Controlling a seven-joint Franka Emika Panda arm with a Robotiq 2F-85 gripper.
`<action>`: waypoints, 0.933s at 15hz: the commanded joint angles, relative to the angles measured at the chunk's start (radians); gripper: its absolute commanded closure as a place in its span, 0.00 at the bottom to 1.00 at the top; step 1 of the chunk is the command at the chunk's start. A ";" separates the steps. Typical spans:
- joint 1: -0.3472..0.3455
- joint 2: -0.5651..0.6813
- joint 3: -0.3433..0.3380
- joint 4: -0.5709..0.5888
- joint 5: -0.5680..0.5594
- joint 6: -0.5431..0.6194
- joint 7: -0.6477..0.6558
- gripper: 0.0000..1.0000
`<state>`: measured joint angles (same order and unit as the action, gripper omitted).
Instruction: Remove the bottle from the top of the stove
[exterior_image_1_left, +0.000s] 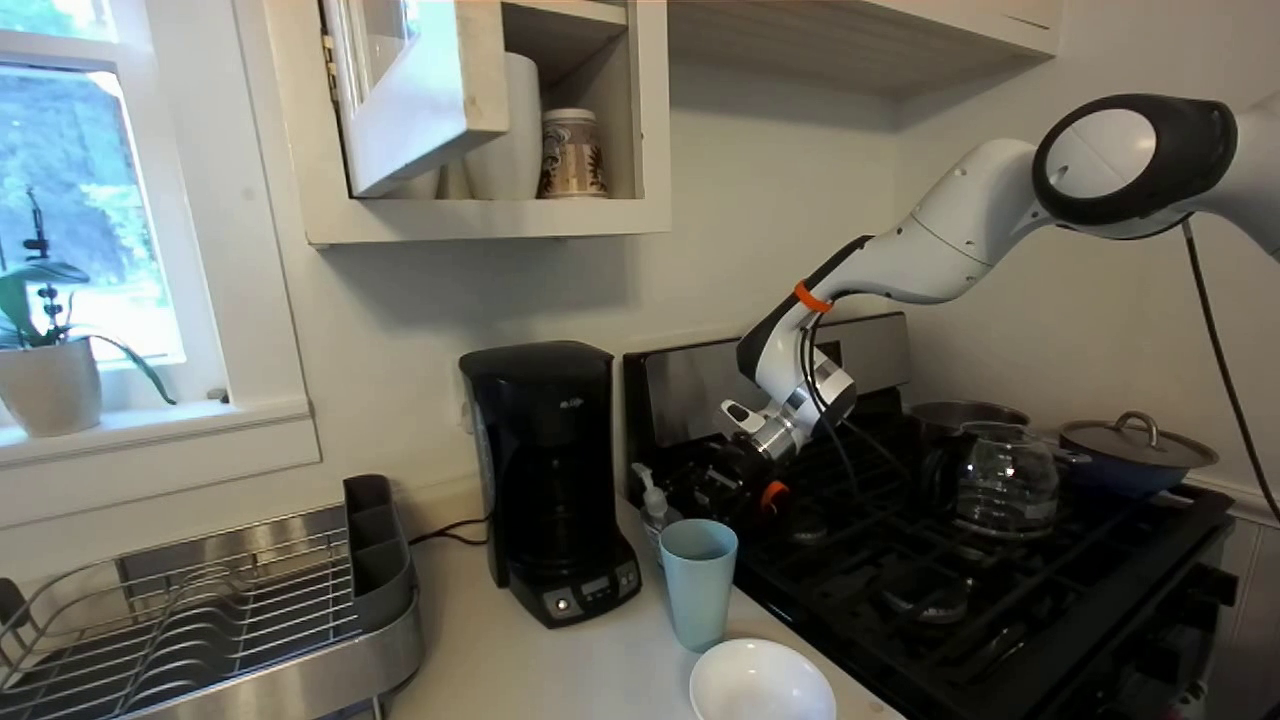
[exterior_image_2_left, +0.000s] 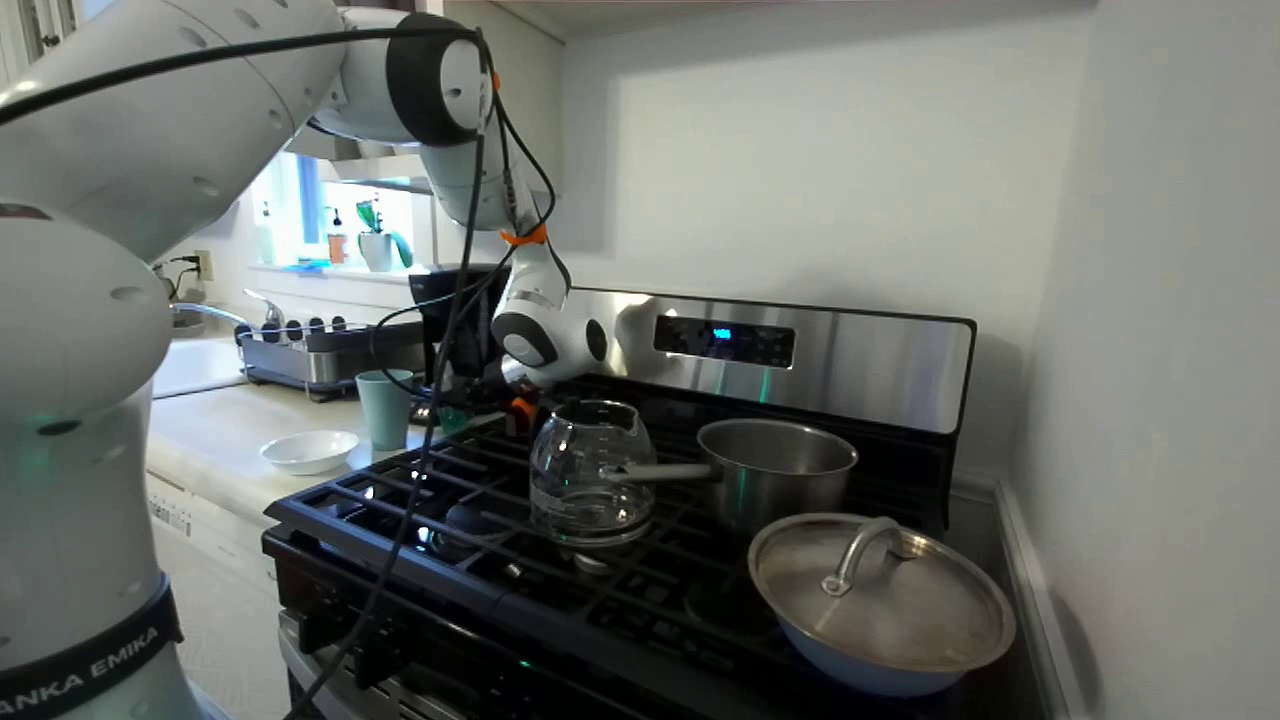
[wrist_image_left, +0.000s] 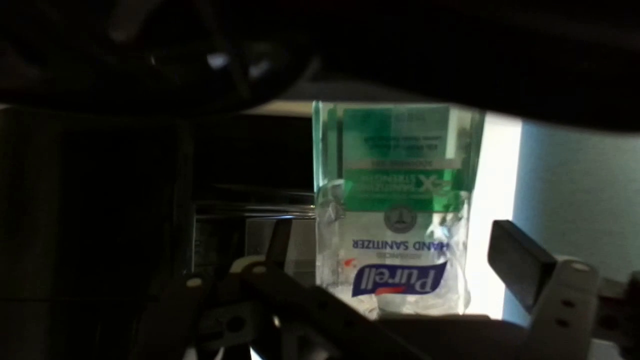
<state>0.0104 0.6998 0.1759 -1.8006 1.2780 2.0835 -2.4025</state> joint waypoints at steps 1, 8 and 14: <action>0.014 0.031 -0.021 0.027 0.026 -0.011 -0.010 0.00; 0.012 0.031 -0.022 0.025 0.026 -0.018 -0.006 0.00; 0.017 -0.060 -0.038 -0.029 -0.005 -0.011 0.018 0.00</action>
<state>0.0111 0.6964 0.1703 -1.8008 1.2780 2.0777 -2.4025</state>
